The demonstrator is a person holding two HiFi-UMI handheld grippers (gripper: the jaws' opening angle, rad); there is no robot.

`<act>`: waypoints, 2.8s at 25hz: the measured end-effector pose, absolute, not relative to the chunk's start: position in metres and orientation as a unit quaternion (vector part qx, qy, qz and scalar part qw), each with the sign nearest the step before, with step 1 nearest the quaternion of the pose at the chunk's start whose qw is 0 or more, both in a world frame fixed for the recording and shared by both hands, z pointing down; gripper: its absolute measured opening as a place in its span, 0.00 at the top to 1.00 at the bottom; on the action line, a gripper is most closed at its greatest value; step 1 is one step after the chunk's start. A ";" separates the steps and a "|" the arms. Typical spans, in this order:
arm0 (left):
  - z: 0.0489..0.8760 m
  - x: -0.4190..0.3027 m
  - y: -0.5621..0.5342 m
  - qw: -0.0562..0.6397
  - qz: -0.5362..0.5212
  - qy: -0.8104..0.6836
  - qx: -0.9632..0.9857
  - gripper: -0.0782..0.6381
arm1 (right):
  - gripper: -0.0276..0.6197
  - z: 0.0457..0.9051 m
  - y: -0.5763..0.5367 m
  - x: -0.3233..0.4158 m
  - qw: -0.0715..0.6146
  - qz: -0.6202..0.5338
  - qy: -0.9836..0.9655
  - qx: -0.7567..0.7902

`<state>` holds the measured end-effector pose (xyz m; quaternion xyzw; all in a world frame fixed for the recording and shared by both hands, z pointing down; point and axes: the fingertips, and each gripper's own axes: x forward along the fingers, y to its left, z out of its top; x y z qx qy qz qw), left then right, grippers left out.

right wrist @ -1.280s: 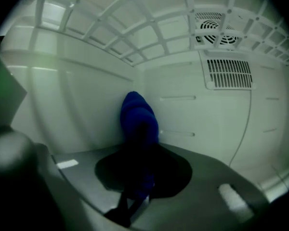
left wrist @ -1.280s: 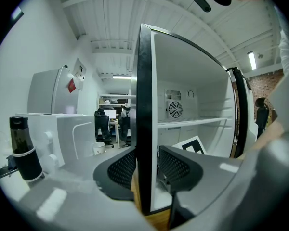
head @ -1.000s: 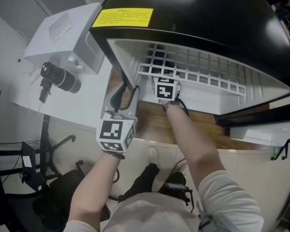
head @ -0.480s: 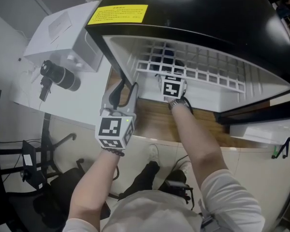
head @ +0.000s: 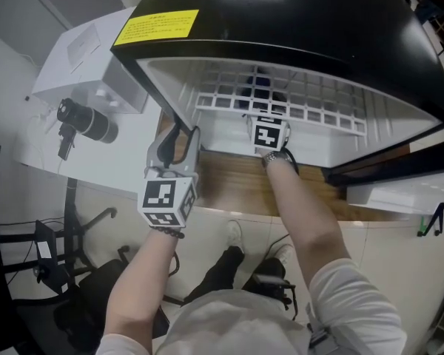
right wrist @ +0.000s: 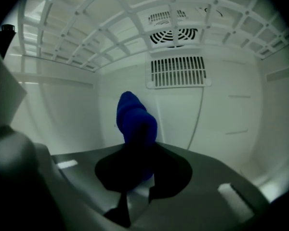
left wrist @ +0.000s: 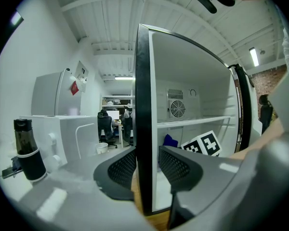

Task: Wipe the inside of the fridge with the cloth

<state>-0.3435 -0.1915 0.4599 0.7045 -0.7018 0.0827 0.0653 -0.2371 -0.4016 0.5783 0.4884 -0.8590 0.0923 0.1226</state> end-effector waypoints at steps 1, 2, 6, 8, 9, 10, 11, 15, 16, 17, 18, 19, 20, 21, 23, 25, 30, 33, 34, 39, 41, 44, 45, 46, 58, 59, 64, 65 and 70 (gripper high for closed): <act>0.460 -0.344 -0.192 0.065 0.083 -0.703 0.703 0.70 | 0.86 0.578 -0.403 -0.233 0.122 0.093 -0.858 0.490; 0.460 -0.344 -0.192 0.065 0.083 -0.704 0.702 0.70 | 0.86 0.579 -0.404 -0.229 0.122 0.094 -0.857 0.492; 0.460 -0.345 -0.192 0.065 0.082 -0.708 0.698 0.70 | 0.86 0.579 -0.408 -0.209 0.123 0.095 -0.851 0.502; 0.461 -0.345 -0.192 0.064 0.084 -0.709 0.697 0.70 | 0.86 0.579 -0.410 -0.198 0.123 0.095 -0.847 0.508; 0.461 -0.345 -0.192 0.063 0.084 -0.710 0.697 0.70 | 0.86 0.579 -0.411 -0.193 0.123 0.095 -0.846 0.511; 0.461 -0.345 -0.192 0.063 0.085 -0.710 0.696 0.70 | 0.86 0.579 -0.412 -0.187 0.123 0.095 -0.844 0.513; 0.461 -0.345 -0.192 0.063 0.085 -0.711 0.695 0.70 | 0.86 0.579 -0.413 -0.182 0.123 0.095 -0.842 0.516; 0.461 -0.346 -0.192 0.063 0.086 -0.714 0.692 0.70 | 0.86 0.579 -0.417 -0.163 0.124 0.096 -0.835 0.527; 0.461 -0.346 -0.192 0.064 0.087 -0.714 0.691 0.70 | 0.86 0.579 -0.418 -0.158 0.125 0.096 -0.834 0.529; 0.461 -0.346 -0.192 0.064 0.087 -0.715 0.691 0.70 | 0.86 0.579 -0.418 -0.155 0.126 0.096 -0.832 0.532; 0.461 -0.346 -0.192 0.064 0.088 -0.715 0.690 0.70 | 0.86 0.579 -0.419 -0.151 0.126 0.096 -0.831 0.534; 0.461 -0.346 -0.192 0.064 0.089 -0.715 0.690 0.70 | 0.86 0.579 -0.419 -0.148 0.125 0.096 -0.829 0.536; 0.461 -0.345 -0.192 0.064 0.090 -0.715 0.690 0.70 | 0.86 0.579 -0.419 -0.144 0.125 0.096 -0.828 0.538; 0.461 -0.345 -0.192 0.063 0.091 -0.715 0.690 0.70 | 0.86 0.578 -0.420 -0.140 0.124 0.097 -0.826 0.541; 0.461 -0.346 -0.192 0.062 0.092 -0.715 0.690 0.70 | 0.86 0.578 -0.421 -0.133 0.124 0.098 -0.823 0.546; 0.461 -0.346 -0.192 0.062 0.092 -0.716 0.689 0.70 | 0.86 0.579 -0.422 -0.125 0.125 0.098 -0.819 0.551; 0.461 -0.346 -0.192 0.062 0.091 -0.718 0.687 0.70 | 0.86 0.579 -0.424 -0.107 0.126 0.100 -0.809 0.565; 0.462 -0.346 -0.192 0.061 0.094 -0.719 0.686 0.70 | 0.86 0.579 -0.425 -0.099 0.128 0.101 -0.804 0.572; 0.462 -0.346 -0.192 0.061 0.094 -0.719 0.686 0.70 | 0.86 0.579 -0.426 -0.097 0.128 0.101 -0.802 0.574; 0.462 -0.347 -0.192 0.060 0.098 -0.719 0.686 0.70 | 0.86 0.580 -0.426 -0.086 0.131 0.105 -0.792 0.588; 0.462 -0.347 -0.192 0.060 0.099 -0.719 0.685 0.70 | 0.86 0.580 -0.426 -0.081 0.131 0.107 -0.787 0.593; 0.462 -0.347 -0.193 0.060 0.101 -0.718 0.686 0.70 | 0.86 0.580 -0.427 -0.073 0.131 0.112 -0.778 0.604; 0.462 -0.347 -0.193 0.060 0.102 -0.719 0.685 0.70 | 0.86 0.580 -0.427 -0.071 0.131 0.114 -0.776 0.607; 0.462 -0.347 -0.193 0.060 0.102 -0.719 0.685 0.70 | 0.86 0.581 -0.426 -0.069 0.131 0.116 -0.774 0.609; 0.462 -0.346 -0.194 0.061 0.102 -0.715 0.689 0.70 | 0.86 0.566 -0.405 -0.081 0.106 0.109 -0.794 0.589; 0.462 -0.345 -0.194 0.062 0.102 -0.715 0.689 0.70 | 0.86 0.563 -0.400 -0.088 0.103 0.103 -0.803 0.578; 0.462 -0.345 -0.194 0.062 0.101 -0.712 0.692 0.70 | 0.86 0.550 -0.369 -0.140 0.092 0.093 -0.844 0.520; 0.462 -0.345 -0.194 0.062 0.101 -0.711 0.693 0.70 | 0.86 0.548 -0.363 -0.153 0.090 0.095 -0.851 0.508; 0.462 -0.345 -0.194 0.062 0.100 -0.710 0.695 0.70 | 0.86 0.541 -0.335 -0.219 0.082 0.105 -0.881 0.453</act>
